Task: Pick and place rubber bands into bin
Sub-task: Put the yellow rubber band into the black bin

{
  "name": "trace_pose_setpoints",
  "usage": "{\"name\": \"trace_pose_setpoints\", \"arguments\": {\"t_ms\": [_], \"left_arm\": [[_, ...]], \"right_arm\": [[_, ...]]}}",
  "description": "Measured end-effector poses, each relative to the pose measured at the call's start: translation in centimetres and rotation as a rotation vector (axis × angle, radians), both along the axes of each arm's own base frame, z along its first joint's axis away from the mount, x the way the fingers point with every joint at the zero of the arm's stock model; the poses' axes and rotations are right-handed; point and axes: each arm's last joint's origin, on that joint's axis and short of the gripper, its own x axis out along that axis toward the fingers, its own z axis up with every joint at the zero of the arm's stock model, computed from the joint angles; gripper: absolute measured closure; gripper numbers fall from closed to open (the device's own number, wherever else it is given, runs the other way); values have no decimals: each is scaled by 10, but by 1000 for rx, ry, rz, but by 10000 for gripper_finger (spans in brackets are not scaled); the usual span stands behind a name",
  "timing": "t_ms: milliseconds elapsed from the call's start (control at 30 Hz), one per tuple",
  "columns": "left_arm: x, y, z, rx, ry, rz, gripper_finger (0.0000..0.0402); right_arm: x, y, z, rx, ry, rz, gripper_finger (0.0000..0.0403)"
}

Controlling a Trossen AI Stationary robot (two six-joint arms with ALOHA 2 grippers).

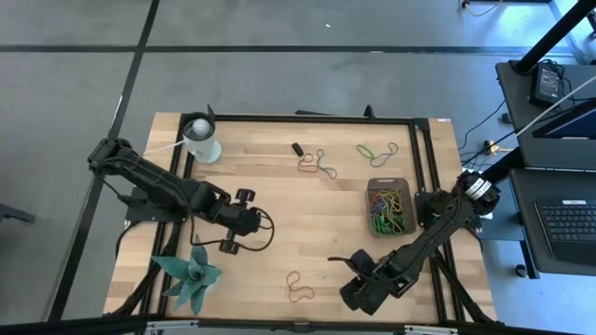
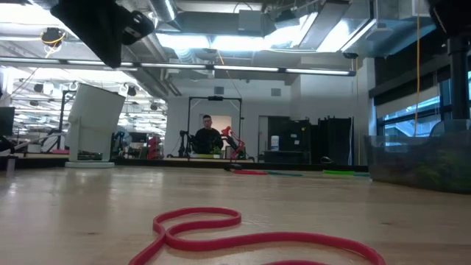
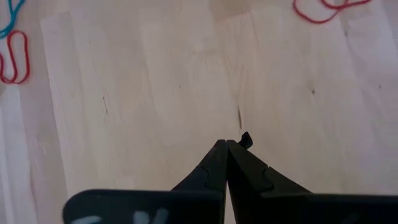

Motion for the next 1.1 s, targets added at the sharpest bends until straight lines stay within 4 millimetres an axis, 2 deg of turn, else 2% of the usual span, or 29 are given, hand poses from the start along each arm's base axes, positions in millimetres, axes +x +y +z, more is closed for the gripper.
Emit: {"name": "trace_pose_setpoints", "arguments": {"t_ms": [67,200,300,633,833,1100], "left_arm": [[-2,-2,2,3,-10,-8,398],[-5,-6,4,18,-23,-26,398],[-6,-8,4,28,-22,-53,398],[-7,-10,4,2,-21,-15,399],[-7,-13,4,-48,-27,68,398],[-6,-13,5,-139,-37,226,400]], "right_arm": [[-2,-1,0,-6,28,51,271],[-13,-4,-3,44,225,116,272],[-23,-7,-4,17,330,159,272],[-40,-1,-5,-73,331,547,272],[-57,-4,-23,-118,378,690,272],[-83,-9,-45,-84,492,857,272]]}}
